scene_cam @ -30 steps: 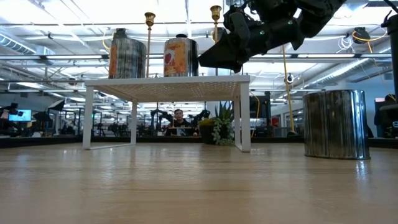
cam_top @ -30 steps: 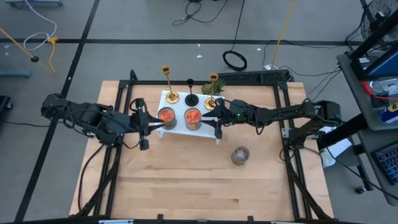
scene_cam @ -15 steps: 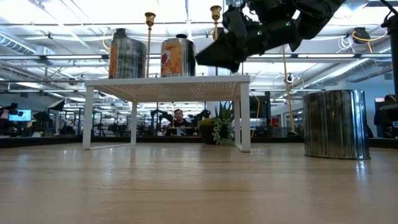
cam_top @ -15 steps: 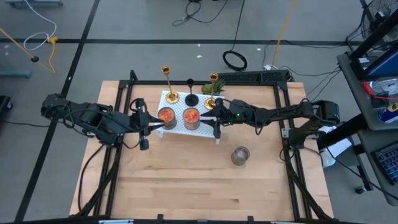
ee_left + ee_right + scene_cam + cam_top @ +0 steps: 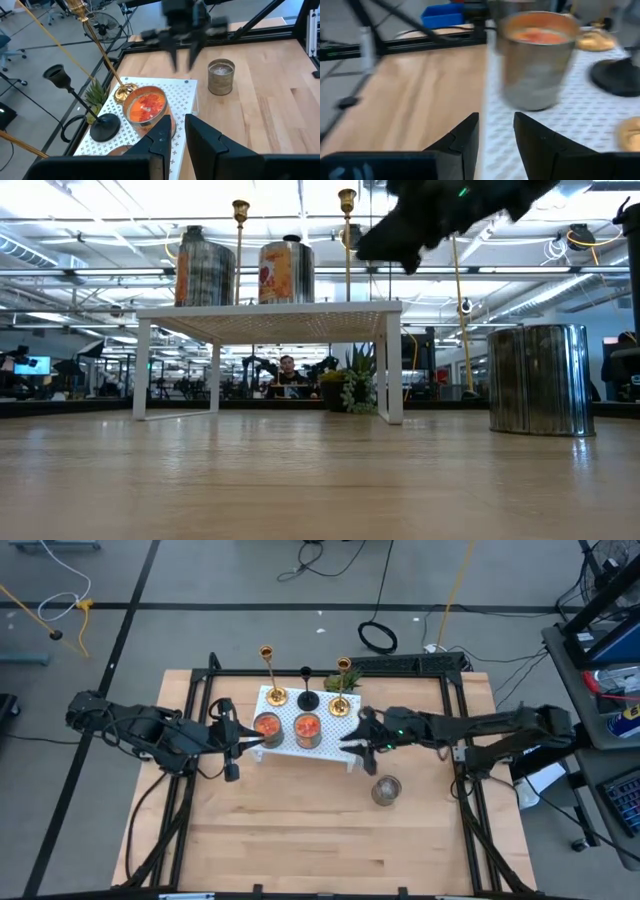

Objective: Pick & Place candle stick holders
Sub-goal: Put the orange scented candle on the shelf

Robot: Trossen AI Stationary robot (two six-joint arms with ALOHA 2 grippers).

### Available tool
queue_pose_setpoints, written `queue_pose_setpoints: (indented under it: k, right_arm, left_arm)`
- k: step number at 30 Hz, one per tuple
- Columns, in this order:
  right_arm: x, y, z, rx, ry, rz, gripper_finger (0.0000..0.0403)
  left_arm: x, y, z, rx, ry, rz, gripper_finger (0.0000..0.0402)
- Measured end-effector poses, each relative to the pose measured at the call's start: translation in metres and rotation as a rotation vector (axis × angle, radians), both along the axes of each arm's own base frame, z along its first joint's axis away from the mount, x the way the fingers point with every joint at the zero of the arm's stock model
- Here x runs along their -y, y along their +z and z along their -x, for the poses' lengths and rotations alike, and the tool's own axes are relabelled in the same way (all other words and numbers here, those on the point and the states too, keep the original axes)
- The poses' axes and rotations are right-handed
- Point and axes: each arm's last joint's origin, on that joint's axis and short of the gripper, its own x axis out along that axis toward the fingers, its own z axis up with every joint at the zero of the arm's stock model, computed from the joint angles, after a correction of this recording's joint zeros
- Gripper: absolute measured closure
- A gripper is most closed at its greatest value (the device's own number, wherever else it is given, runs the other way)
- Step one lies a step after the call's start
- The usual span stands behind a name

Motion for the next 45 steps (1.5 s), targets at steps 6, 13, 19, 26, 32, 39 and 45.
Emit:
queue_pose_setpoints:
  k: [6, 13, 19, 26, 32, 39, 45]
  right_arm:
    - [-0.046, 0.003, 0.017, -0.096, 0.122, -0.096, 0.0282]
    - [-0.089, -0.011, 0.035, -0.296, 0.121, -0.252, 0.0282]
    - [-0.106, -0.025, 0.054, -0.518, -0.017, -0.38, 0.0289]
    - [-0.122, -0.031, 0.07, -0.617, -0.046, -0.378, 0.031]
    - [-0.119, -0.034, 0.073, -0.621, -0.083, -0.281, 0.0311]
    - [-0.12, -0.041, 0.069, -0.644, -0.058, -0.221, 0.0312]
    - [-0.123, -0.052, 0.064, -0.684, -0.052, -0.176, 0.0312]
  left_arm:
    - [0.0, 0.0, 0.0, -0.001, 0.0, 0.0, 0.0339]
    - [0.0, 0.0, 0.0, 0.005, 0.007, 0.014, 0.0339]
    - [0.0, 0.0, 0.0, 0.012, 0.018, 0.037, 0.0339]
    - [0.0, 0.0, 0.0, 0.016, 0.028, 0.032, 0.0339]
    - [-0.001, 0.001, 0.0, 0.021, 0.05, 0.026, 0.0339]
    - [-0.001, 0.0, 0.0, 0.025, 0.057, 0.041, 0.0339]
    - [-0.001, 0.0, 0.0, 0.025, 0.056, 0.04, 0.0339]
